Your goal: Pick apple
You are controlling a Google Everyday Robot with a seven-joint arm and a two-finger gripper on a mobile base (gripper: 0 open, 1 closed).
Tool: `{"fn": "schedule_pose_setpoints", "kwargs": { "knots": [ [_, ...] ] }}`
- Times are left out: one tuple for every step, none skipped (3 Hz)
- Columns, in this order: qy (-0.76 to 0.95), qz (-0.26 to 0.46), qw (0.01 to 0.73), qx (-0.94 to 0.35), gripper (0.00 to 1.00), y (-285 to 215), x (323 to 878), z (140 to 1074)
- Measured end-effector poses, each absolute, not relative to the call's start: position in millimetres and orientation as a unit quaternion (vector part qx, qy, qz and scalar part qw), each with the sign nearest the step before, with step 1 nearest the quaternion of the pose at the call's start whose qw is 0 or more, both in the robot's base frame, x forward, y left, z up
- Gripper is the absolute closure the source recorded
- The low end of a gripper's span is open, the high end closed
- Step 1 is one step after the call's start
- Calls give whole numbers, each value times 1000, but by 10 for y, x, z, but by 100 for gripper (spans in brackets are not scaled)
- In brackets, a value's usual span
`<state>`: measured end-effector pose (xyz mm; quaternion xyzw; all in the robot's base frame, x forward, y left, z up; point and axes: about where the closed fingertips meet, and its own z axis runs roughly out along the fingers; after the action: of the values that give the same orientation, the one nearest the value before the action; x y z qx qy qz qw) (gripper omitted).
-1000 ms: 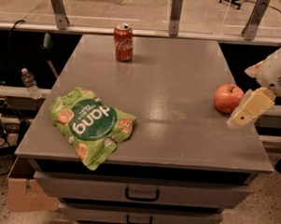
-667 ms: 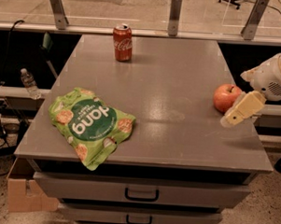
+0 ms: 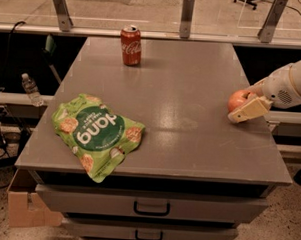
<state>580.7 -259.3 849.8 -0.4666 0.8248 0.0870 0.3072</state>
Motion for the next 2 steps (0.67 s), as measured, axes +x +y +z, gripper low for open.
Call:
{"fn": "schedule_pose_setpoints", "kwargs": {
  "knots": [
    [810,124,335,-464,63,-2530,5880,8620],
    [759,201,379,-490,86,-2119,5796,9063]
  ]
}}
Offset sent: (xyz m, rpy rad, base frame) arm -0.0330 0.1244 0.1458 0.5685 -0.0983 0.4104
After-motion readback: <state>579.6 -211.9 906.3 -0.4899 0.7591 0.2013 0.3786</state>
